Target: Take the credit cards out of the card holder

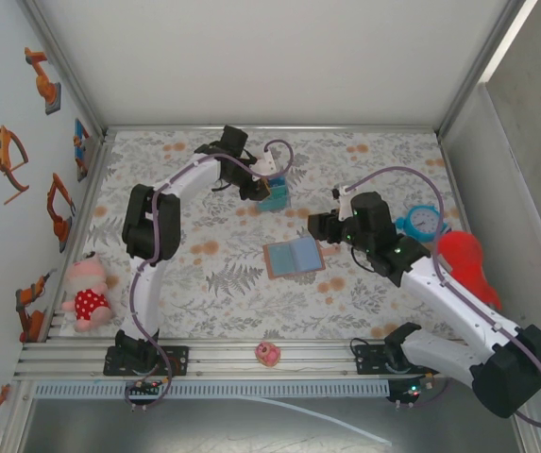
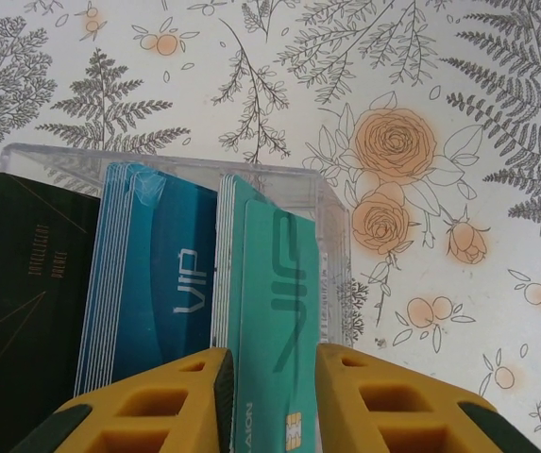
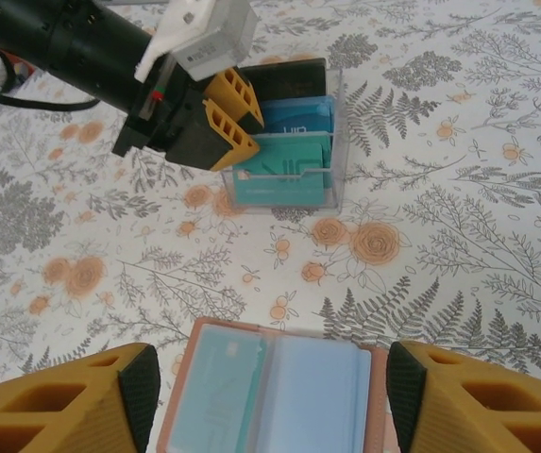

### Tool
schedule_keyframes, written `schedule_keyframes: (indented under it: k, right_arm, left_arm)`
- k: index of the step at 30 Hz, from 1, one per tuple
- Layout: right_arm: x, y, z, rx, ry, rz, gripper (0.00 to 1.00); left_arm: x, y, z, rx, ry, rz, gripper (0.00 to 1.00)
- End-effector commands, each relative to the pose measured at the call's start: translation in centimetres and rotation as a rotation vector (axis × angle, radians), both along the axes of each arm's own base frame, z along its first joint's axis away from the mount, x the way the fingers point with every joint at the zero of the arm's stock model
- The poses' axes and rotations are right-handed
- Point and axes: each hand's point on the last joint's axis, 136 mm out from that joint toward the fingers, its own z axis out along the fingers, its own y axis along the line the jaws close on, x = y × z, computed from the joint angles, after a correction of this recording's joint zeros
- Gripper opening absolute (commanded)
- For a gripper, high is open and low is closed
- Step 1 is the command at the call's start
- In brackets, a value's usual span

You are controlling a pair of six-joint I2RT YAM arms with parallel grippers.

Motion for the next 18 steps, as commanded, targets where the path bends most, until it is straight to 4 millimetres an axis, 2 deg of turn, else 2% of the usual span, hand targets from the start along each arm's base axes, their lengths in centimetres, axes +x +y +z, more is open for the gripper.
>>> schedule_keyframes:
  k: [1, 5, 8, 12, 15, 18]
  right_arm:
    - [-0.6, 0.3, -2.0, -0.027, 0.066, -0.003, 0.6]
    - [-1.5, 1.2, -4.3, -0.106, 0.126, 0.018, 0.54]
    - [-2.5, 2.5, -5.9, -0.18, 0.163, 0.053, 0.53]
    - [-3.7, 4.5, -7.7, -0.256, 0.205, 0.111, 0.5]
    - [-4.5, 6.1, -9.3, -0.318, 0.242, 0.164, 0.48]
    - [-5.1, 7.6, -11.0, -0.375, 0.279, 0.214, 0.49]
  left_arm:
    - [-1.3, -0.2, 5.2, -0.067, -0.046, 0.0, 0.29]
    - [-2.4, 0.8, 8.0, -0.134, -0.102, 0.08, 0.33]
    - [-3.6, 2.2, 9.2, -0.172, -0.129, 0.179, 0.41]
    - [-5.2, 4.5, 10.8, -0.237, -0.156, 0.329, 0.64]
    - [-6.5, 6.3, 11.5, -0.301, -0.149, 0.469, 0.76]
    - [-7.3, 8.7, 11.5, -0.352, -0.136, 0.642, 0.93]
